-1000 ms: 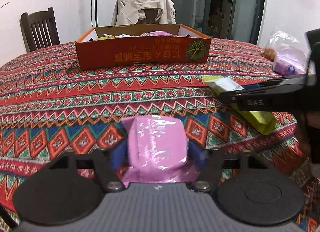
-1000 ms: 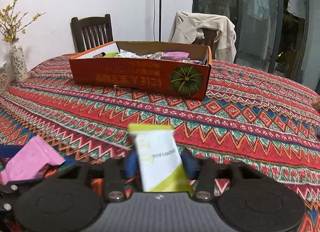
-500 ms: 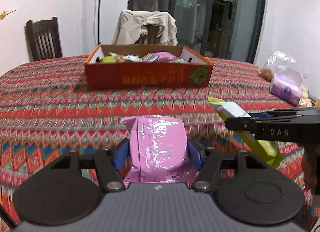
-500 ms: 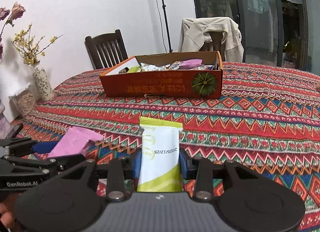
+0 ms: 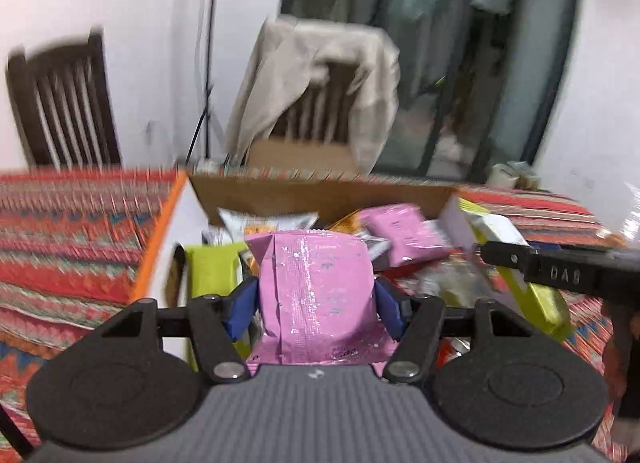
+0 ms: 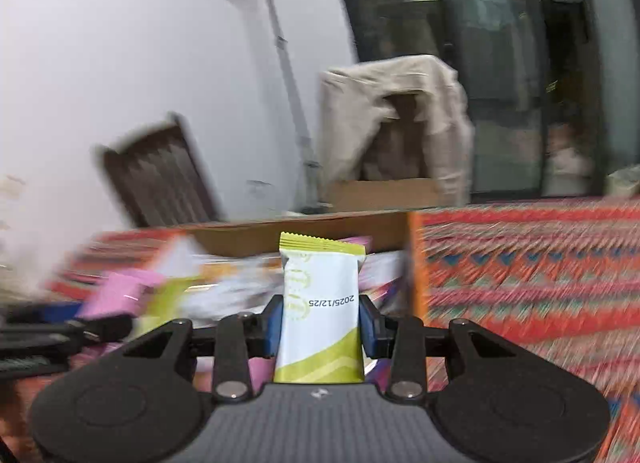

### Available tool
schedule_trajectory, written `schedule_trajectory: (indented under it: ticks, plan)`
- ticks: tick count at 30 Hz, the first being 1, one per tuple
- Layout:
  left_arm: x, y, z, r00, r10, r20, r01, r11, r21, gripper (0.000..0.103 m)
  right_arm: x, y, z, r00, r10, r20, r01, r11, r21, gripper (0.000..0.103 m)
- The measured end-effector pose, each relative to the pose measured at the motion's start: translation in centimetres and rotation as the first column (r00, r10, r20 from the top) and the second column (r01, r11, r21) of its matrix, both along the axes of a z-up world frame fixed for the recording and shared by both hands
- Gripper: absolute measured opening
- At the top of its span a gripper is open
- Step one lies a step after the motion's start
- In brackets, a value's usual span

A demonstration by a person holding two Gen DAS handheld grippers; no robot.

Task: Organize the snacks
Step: 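Lower the pink packet and yellow-green bar into the box and release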

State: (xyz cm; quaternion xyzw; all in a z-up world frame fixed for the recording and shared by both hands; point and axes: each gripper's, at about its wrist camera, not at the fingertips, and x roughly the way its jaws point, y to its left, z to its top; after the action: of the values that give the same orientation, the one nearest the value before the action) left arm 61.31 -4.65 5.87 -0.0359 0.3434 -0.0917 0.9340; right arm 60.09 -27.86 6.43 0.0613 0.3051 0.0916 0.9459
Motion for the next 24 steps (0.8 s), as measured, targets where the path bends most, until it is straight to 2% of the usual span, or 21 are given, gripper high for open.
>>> schedule_trajectory:
  ticks: [4,6,9,11,13,16,18,19,24]
  plan:
    - [2.7,-1.2,-3.1,0.998,0.005,-0.064,-0.002,0.999,0.050,0.064,4.5,1.4,-3.0,0.996,-0.026,-0.083,0.021,0.998,-0.063,0.037]
    - [2.6,-1.2,-3.9,0.998,-0.020,-0.053,0.023,0.999,0.047,0.069,4.9,2.6,-3.9,0.998,-0.038,-0.054,0.030,0.988,-0.151,0.036]
    - [2.4,-0.5,-4.1,0.998,-0.038,-0.056,0.040,0.999,0.027,0.076,4.9,4.1,-4.4,0.998,-0.059,-0.030,0.050,0.971,-0.235,0.037]
    - [1.9,-0.3,-3.8,0.998,-0.041,-0.056,0.042,0.999,0.020,0.078,4.6,4.5,-4.4,0.999,-0.022,-0.045,0.012,0.978,-0.210,0.040]
    - [1.4,-0.3,-3.2,0.998,-0.047,-0.046,0.048,0.999,0.024,0.081,4.5,4.0,-4.0,0.997,-0.002,-0.072,-0.009,0.988,-0.155,0.044]
    - [0.6,0.1,-1.7,0.999,-0.038,-0.025,0.039,0.999,0.034,0.081,5.0,1.5,-3.1,0.994,0.009,-0.106,-0.009,1.000,0.002,0.044]
    - [-0.5,0.6,-0.1,0.999,-0.033,-0.002,0.033,0.999,0.040,0.082,4.4,0.6,-2.0,0.996,-0.031,-0.083,0.030,0.999,-0.020,0.056]
    - [-1.0,0.8,0.7,0.999,-0.033,0.010,0.033,0.998,0.044,0.082,3.7,0.4,-1.2,0.997,-0.046,-0.057,0.043,0.998,-0.054,0.058]
    - [-4.7,1.6,5.7,0.996,-0.039,0.082,0.034,0.997,0.063,0.087,0.0,-0.4,3.6,0.999,-0.032,0.013,0.033,0.995,-0.098,0.061]
